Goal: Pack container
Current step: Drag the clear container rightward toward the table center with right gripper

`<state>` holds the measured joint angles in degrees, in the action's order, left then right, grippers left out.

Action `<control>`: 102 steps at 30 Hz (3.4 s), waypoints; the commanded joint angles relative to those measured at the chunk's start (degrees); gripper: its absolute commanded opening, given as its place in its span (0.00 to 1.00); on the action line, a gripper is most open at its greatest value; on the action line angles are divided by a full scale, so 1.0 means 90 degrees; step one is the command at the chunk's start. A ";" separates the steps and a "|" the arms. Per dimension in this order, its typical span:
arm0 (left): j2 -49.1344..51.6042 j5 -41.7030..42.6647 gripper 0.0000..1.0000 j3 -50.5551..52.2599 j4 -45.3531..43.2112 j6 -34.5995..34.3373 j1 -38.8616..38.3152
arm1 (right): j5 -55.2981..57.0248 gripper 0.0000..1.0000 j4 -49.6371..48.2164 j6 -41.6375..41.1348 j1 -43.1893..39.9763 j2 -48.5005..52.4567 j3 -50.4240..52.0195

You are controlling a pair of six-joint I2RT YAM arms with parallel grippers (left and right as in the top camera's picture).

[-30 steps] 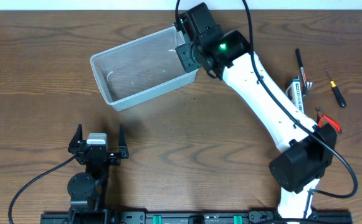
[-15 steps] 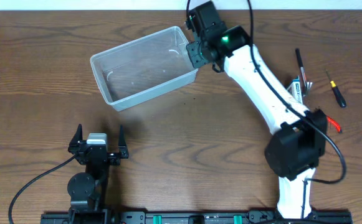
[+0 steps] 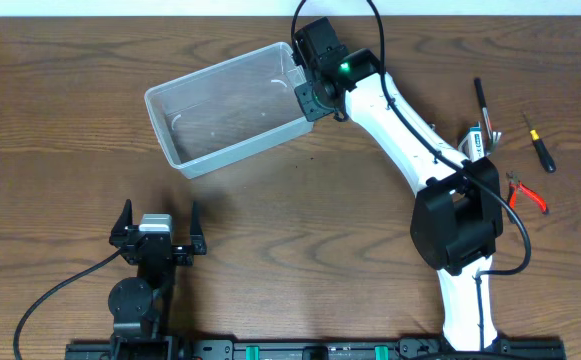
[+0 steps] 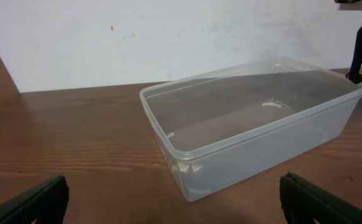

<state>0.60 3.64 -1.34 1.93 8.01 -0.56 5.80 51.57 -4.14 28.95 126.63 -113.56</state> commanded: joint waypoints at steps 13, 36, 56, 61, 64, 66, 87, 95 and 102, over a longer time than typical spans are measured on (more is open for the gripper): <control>-0.0029 0.0041 0.98 0.0124 0.0182 0.0109 -0.0019 | -0.0027 0.38 0.0104 0.0017 0.0000 0.0474 -0.0092; -0.0029 0.0041 0.98 0.0124 0.0182 0.0109 -0.0019 | 0.0573 0.03 0.1372 -0.0923 -0.0850 0.0476 -0.0092; -0.0029 0.0041 0.98 0.0124 0.0182 0.0109 -0.0019 | 0.0998 0.06 0.2227 -0.0896 -0.1282 0.0466 -0.0092; -0.0029 0.0041 0.98 0.0124 0.0182 0.0109 -0.0019 | 0.0998 0.07 0.2399 -0.0896 -0.1433 0.0466 -0.0092; -0.0029 0.0041 0.98 0.0124 0.0182 0.0109 -0.0019 | 0.0996 0.07 0.2545 -0.0899 -0.1559 0.0466 -0.0092; -0.0029 0.0041 0.98 0.0124 0.0182 0.0109 -0.0019 | 0.0996 0.06 0.2608 -0.0899 -0.1630 0.0466 -0.0092; -0.0029 0.0041 0.98 0.0124 0.0182 0.0109 -0.0019 | 0.0760 0.19 0.2909 -0.0964 -0.1792 0.0466 -0.0092; -0.0029 0.0041 0.98 0.0124 0.0182 0.0109 -0.0019 | 0.0731 0.46 0.2737 -0.0867 -0.1792 0.0418 -0.0095; -0.0029 0.0041 0.98 0.0124 0.0182 0.0109 -0.0019 | 0.0177 0.55 0.2254 -0.0663 -0.1792 -0.0032 -0.0097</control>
<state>0.60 3.64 -1.34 1.93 8.01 -0.56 9.54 72.84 -11.14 13.28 130.28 -114.63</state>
